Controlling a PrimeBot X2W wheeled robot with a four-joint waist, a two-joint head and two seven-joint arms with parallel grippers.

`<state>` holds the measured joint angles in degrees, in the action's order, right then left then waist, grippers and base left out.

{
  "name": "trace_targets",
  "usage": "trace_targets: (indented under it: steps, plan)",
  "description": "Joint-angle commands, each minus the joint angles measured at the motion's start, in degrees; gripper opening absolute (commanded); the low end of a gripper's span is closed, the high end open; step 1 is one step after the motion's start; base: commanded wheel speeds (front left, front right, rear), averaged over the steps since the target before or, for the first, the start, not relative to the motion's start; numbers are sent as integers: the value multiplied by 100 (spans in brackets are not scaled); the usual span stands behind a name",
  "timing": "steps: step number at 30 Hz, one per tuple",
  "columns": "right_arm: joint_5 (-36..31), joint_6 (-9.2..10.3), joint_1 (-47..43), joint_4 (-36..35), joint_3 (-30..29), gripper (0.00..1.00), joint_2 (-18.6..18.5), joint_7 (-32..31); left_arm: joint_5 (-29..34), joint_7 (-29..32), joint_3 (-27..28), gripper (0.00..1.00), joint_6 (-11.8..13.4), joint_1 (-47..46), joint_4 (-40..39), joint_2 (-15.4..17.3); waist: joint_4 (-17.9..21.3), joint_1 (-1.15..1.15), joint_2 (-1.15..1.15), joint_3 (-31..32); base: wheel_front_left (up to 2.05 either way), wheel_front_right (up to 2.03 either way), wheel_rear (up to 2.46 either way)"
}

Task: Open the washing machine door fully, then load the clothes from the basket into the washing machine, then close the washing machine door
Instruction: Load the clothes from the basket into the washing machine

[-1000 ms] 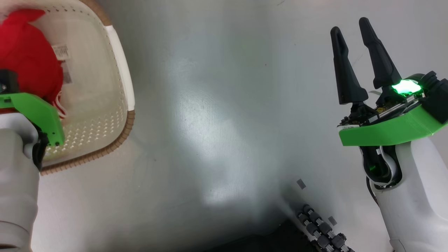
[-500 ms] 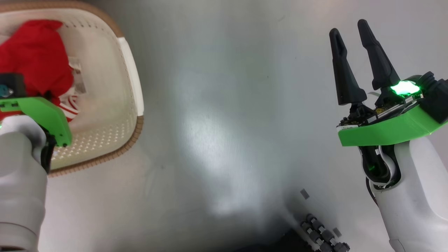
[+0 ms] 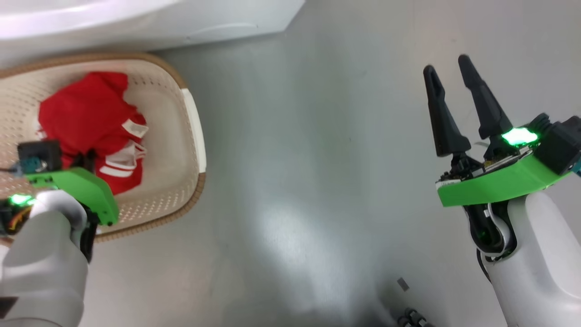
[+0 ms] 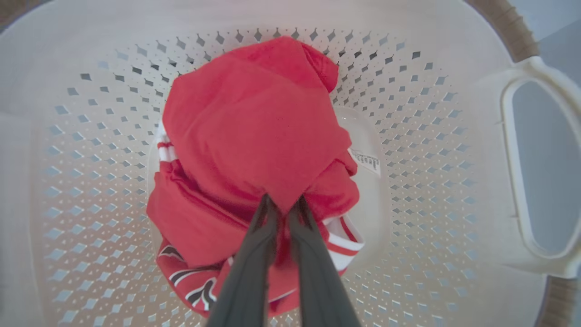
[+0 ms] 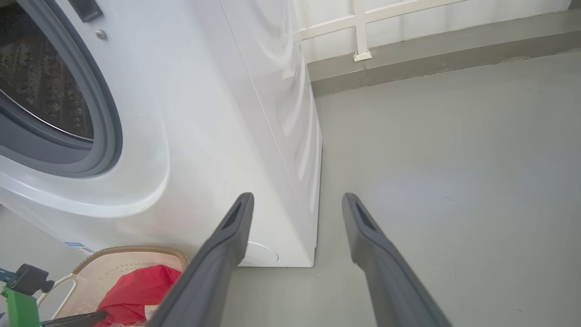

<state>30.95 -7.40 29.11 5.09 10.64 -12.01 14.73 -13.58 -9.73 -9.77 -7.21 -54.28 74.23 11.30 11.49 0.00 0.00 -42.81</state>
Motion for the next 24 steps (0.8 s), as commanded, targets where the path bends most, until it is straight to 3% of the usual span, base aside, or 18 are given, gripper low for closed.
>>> trace_targets:
  steps: [1,13,24]
  plan:
    - [62,-9,-283,-92,117,100,-53,27,-84,-150,61,0,-16,293,-44,185,-115,0,0,395,0,0,0]
    - [99,-9,-686,109,183,100,-165,27,-457,-515,-141,0,-26,1054,-671,-22,-284,0,0,1391,0,0,0]
    - [112,-9,-1059,271,177,100,-272,27,-644,-526,18,0,-27,2104,-2225,-89,-445,0,0,2283,0,0,0]
